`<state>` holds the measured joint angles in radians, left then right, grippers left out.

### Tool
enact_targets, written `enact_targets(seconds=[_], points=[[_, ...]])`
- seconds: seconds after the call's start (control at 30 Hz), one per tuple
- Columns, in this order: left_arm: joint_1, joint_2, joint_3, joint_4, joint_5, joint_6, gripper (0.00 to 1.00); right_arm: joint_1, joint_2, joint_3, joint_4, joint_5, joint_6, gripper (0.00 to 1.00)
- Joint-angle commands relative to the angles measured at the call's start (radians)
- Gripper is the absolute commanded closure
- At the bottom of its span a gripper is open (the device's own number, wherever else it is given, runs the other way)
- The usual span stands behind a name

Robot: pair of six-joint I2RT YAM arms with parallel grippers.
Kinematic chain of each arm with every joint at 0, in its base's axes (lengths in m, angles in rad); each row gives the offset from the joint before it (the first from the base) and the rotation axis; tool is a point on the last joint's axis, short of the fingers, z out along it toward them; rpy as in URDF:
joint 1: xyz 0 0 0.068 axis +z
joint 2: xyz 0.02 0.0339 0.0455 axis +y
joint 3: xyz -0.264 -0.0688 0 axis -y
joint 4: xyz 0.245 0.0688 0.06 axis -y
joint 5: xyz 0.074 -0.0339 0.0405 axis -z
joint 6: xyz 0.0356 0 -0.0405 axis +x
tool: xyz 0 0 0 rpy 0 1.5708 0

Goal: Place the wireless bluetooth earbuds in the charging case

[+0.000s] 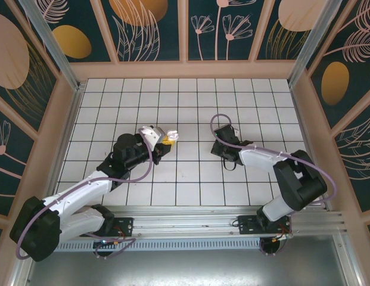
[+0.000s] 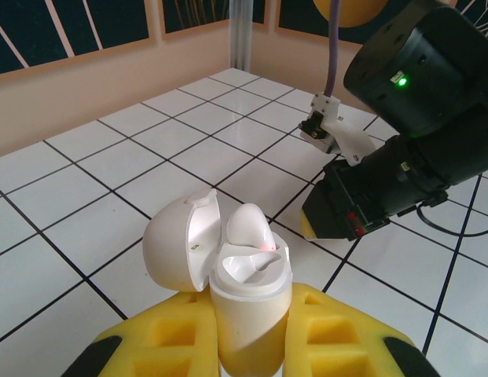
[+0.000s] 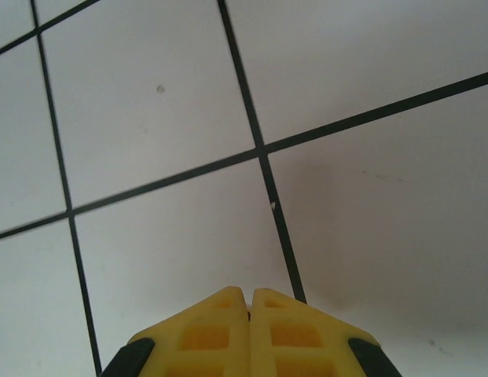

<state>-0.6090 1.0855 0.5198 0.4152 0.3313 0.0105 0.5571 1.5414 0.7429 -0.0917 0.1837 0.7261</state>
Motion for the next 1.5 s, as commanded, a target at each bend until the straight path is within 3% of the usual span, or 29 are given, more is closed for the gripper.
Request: enact_targets(seconds=[0.0, 0.47, 0.87, 0.97, 1.13, 1.33, 1.47], points=[[-0.001, 0.000, -0.015, 0.040, 0.000, -0.007, 1.00, 0.007, 0.034, -0.005, 0.069, 0.060, 0.083, 0.94], [-0.001, 0.003, -0.015, 0.045, 0.003, 0.002, 1.00, 0.041, 0.020, 0.002, 0.043, 0.037, 0.121, 0.85], [-0.001, -0.003, -0.015, 0.045, 0.003, 0.005, 1.00, 0.040, -0.069, 0.021, -0.023, -0.011, 0.091, 0.61], [-0.001, -0.007, -0.014, 0.039, 0.003, 0.006, 1.00, 0.007, -0.084, 0.031, -0.045, -0.038, 0.038, 0.65], [-0.001, -0.015, -0.015, 0.031, 0.008, 0.007, 1.00, -0.111, -0.073, 0.045, -0.005, -0.288, -0.213, 0.72], [-0.001, 0.000, -0.010, 0.046, 0.023, -0.004, 1.00, -0.180, 0.100, 0.164, -0.061, -0.457, -0.513, 0.80], [-0.001, -0.001, -0.007, 0.042, 0.026, -0.010, 1.00, -0.180, 0.231, 0.232, -0.093, -0.495, -0.555, 0.91]])
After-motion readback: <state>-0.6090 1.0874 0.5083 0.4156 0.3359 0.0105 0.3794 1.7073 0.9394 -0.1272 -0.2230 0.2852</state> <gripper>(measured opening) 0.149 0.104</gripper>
